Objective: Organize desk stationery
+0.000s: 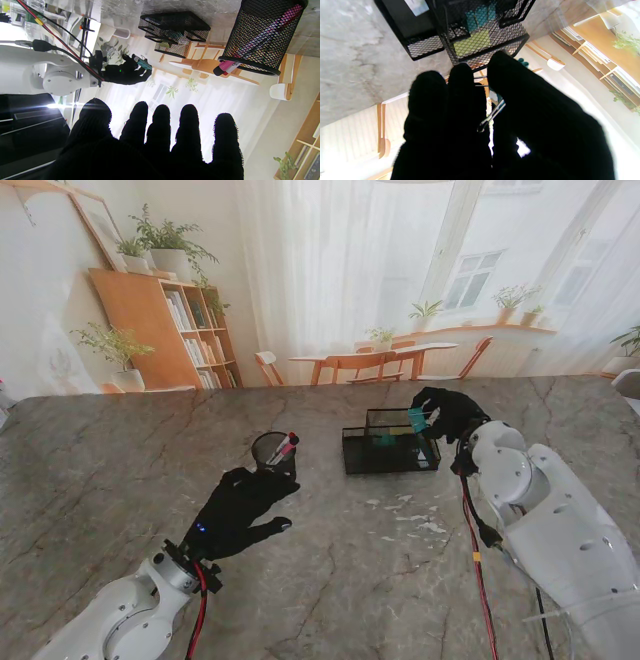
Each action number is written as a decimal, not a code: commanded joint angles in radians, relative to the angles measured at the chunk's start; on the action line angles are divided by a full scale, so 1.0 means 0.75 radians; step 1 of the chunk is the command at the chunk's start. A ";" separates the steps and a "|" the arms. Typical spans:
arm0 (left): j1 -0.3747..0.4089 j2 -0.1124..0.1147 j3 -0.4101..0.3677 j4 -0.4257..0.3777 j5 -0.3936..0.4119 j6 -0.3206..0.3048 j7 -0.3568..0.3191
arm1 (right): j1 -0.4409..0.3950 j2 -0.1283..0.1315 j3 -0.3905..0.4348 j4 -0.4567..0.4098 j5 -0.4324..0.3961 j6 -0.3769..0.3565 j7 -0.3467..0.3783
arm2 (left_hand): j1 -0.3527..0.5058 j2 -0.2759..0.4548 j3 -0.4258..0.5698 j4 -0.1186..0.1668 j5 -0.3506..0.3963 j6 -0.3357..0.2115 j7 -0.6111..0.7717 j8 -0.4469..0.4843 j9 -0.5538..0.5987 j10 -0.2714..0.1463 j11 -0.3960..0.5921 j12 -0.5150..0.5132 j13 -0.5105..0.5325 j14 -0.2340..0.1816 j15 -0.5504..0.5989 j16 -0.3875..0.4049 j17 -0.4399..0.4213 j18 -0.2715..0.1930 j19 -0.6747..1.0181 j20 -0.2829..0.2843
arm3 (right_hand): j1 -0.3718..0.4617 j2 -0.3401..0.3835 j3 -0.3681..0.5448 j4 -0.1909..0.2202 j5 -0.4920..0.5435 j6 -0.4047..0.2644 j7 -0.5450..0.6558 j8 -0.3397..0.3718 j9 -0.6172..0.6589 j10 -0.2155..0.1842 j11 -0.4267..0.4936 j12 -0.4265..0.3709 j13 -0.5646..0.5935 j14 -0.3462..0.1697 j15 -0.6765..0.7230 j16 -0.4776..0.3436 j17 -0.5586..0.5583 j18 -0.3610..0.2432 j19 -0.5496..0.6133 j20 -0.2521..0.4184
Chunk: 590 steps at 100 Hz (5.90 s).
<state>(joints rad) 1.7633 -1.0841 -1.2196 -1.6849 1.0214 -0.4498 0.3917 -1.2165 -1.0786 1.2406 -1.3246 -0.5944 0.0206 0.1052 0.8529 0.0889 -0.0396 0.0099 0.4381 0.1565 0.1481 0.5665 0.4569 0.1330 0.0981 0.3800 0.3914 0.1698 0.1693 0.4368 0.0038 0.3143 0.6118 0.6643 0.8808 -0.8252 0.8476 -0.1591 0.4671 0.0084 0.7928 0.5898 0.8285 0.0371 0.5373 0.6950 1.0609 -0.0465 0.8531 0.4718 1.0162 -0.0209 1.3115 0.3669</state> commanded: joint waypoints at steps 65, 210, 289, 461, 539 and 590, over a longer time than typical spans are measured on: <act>-0.006 -0.001 -0.010 0.015 -0.016 0.010 -0.039 | 0.512 -0.111 -0.451 0.555 0.157 -0.044 -0.084 | 0.019 0.072 -0.016 -0.095 0.013 -0.029 0.005 0.019 0.015 -0.025 0.000 0.014 0.014 -0.023 0.006 0.012 -0.010 0.008 -0.005 0.028 | 0.051 0.146 0.054 0.000 0.099 -0.086 0.320 0.076 0.110 0.035 0.200 0.083 -0.028 0.025 0.037 0.040 0.009 -0.041 0.032 0.008; -0.015 -0.003 0.002 0.021 -0.035 -0.002 -0.044 | 0.523 -0.058 -0.518 0.572 0.065 -0.132 0.040 | 0.022 0.080 -0.015 -0.095 0.017 -0.031 0.006 0.019 0.024 -0.026 0.002 0.016 0.016 -0.023 0.005 0.011 -0.009 0.006 -0.007 0.028 | -0.267 0.177 0.086 0.122 -0.229 -0.083 -0.704 0.083 -0.561 0.083 -0.111 -0.201 -0.584 0.090 0.122 0.170 -0.667 0.258 0.196 0.256; -0.018 -0.003 0.007 0.023 -0.038 -0.003 -0.047 | 0.400 0.025 -0.332 0.329 -0.099 -0.465 0.143 | 0.024 0.081 -0.015 -0.095 0.017 -0.029 0.006 0.019 0.022 -0.024 0.001 0.016 0.017 -0.021 0.006 0.012 -0.010 0.008 -0.008 0.028 | -0.797 0.574 -0.410 0.111 -0.432 0.049 -1.106 -0.215 -0.946 0.202 -0.679 -0.386 -1.254 0.305 -0.969 -0.207 -1.513 0.311 -0.813 -0.312; -0.015 0.000 0.004 0.019 -0.025 0.009 -0.052 | 0.841 -0.154 -1.157 1.124 0.053 -0.591 -0.139 | 0.022 0.082 -0.016 -0.095 0.016 -0.031 0.006 0.019 0.022 -0.026 0.001 0.015 0.017 -0.023 0.006 0.012 -0.009 0.007 -0.008 0.029 | 0.015 0.297 -0.155 -0.056 0.248 -0.173 0.026 -0.124 0.283 -0.043 -0.060 -0.085 -0.103 0.061 -0.125 -0.044 -0.285 0.057 0.110 -0.053; -0.018 0.000 0.011 0.021 -0.022 0.002 -0.046 | 0.667 0.007 -0.896 0.881 -0.108 -0.745 -0.061 | 0.023 0.083 -0.015 -0.095 0.018 -0.032 0.007 0.019 0.023 -0.027 0.002 0.015 0.018 -0.023 0.006 0.012 -0.008 0.006 -0.007 0.029 | 0.185 0.463 -0.114 -0.094 0.461 -0.364 0.150 -0.101 0.323 -0.110 -0.054 -0.052 -0.046 0.044 -0.185 -0.021 -0.152 -0.029 -0.051 -0.173; -0.025 0.001 0.039 0.017 -0.011 -0.007 -0.030 | 0.189 0.157 -0.183 0.436 -0.550 -0.874 0.099 | 0.024 0.083 -0.015 -0.095 0.017 -0.032 0.007 0.019 0.023 -0.027 0.001 0.016 0.019 -0.024 0.007 0.013 -0.008 0.006 -0.006 0.029 | 0.188 0.499 -0.127 -0.092 0.441 -0.422 0.194 -0.051 0.275 -0.158 -0.015 -0.038 -0.088 0.012 -0.183 -0.010 -0.181 -0.055 -0.079 -0.175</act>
<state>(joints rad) 1.7435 -1.0824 -1.1978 -1.6700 1.0096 -0.4500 0.3662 -1.0395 -0.9944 1.1020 -1.0171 -0.9961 -0.6311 0.1579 0.8529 0.0889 -0.0396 0.0099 0.4381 0.1564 0.1481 0.5665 0.4675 0.1328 0.1025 0.3812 0.3923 0.1698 0.1694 0.4368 0.0039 0.3143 0.6118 0.6643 0.6654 -0.6811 0.5232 -0.2199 0.5763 0.1317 0.6630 0.4795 0.9903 0.0591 0.4104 0.6131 0.9795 0.0367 0.6836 0.4265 0.8083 0.1249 1.1548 0.2077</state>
